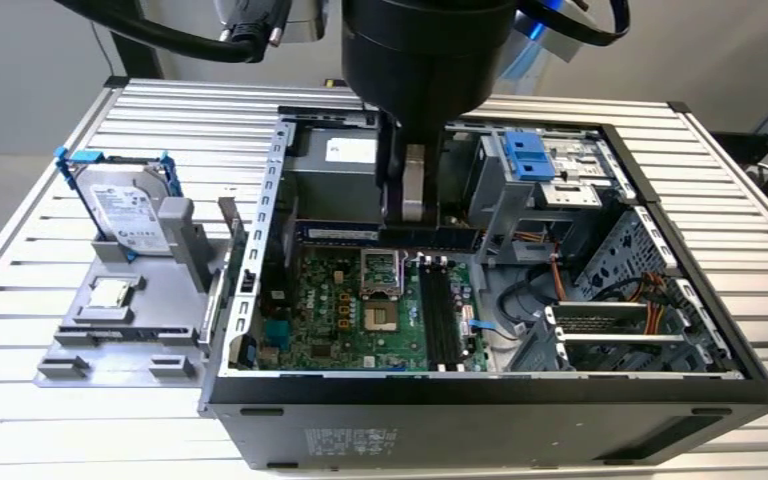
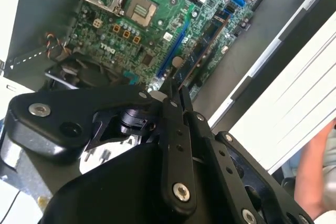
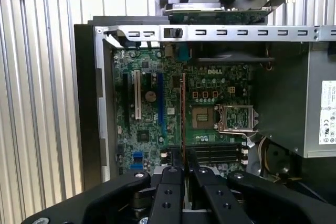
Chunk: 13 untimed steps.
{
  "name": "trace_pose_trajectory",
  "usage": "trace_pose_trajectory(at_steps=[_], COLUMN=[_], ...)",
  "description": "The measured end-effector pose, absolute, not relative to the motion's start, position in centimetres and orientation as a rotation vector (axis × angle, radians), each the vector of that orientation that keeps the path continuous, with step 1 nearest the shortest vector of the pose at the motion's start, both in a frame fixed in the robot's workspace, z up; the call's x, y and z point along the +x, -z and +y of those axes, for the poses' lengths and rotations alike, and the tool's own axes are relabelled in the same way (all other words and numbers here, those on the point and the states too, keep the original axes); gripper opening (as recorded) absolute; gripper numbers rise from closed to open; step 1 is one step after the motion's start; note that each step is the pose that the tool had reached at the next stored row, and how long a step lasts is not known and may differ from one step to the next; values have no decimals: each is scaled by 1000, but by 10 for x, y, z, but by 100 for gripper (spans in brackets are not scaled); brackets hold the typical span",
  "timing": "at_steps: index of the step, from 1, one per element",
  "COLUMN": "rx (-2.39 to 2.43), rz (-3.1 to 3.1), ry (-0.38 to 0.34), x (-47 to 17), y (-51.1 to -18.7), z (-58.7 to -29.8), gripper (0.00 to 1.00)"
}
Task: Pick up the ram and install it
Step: 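Pick up the ram and move it above insertion slot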
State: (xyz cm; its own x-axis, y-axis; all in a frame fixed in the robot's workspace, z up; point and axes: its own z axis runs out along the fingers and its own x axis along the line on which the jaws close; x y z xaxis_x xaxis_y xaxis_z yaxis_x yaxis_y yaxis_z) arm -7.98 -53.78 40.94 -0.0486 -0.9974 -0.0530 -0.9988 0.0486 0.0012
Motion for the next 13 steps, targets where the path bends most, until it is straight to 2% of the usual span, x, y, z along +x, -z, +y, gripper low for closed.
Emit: trace_pose_trajectory(at_steps=[13], rx=[-2140], rz=[2247], ry=[-58], x=[-61], y=[-409], z=[-524], gripper=[0])
